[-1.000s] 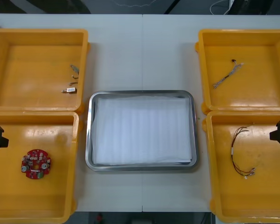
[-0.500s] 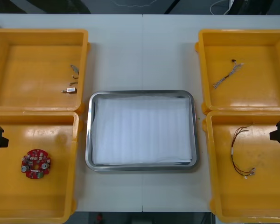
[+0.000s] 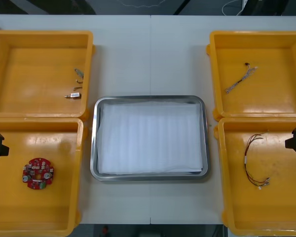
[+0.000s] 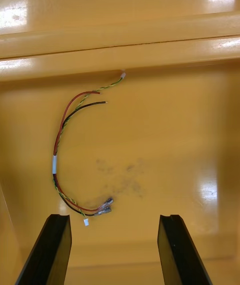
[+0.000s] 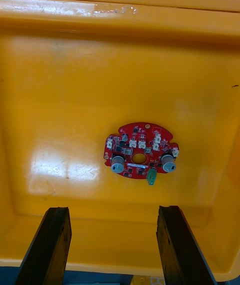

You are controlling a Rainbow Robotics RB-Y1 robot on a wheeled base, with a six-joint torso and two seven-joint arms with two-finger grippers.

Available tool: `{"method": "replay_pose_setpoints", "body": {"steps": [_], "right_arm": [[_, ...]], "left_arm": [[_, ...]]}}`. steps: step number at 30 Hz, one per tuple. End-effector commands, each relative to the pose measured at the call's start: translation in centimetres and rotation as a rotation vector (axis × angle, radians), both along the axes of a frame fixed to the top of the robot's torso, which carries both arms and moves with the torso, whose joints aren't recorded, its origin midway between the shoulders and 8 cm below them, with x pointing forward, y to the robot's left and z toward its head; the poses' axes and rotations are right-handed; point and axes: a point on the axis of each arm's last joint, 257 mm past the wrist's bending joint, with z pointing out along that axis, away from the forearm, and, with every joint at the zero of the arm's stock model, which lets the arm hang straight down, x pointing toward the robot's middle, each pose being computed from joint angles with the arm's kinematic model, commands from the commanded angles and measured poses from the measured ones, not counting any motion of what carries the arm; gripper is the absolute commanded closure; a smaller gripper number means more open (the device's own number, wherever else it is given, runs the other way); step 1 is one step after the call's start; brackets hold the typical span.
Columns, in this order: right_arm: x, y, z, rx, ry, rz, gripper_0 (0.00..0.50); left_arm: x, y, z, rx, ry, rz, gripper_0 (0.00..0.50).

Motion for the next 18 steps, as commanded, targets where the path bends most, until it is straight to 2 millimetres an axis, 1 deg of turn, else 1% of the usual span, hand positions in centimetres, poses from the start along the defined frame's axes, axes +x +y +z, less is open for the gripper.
{"method": "replay_pose_setpoints", "body": {"steps": [1,18], "right_arm": [[-0.55,-1.1,0.32,-0.025,0.005,-0.014,0.0],[-0.55,-1.1,0.32,-0.025,0.005,-0.014,0.0]], "left_arm": [[-0.39,1.66,0.86,0.075,0.005,-0.06,0.0],[-0.39,1.66,0.86,0.075,0.005,-0.06,0.0]]}}
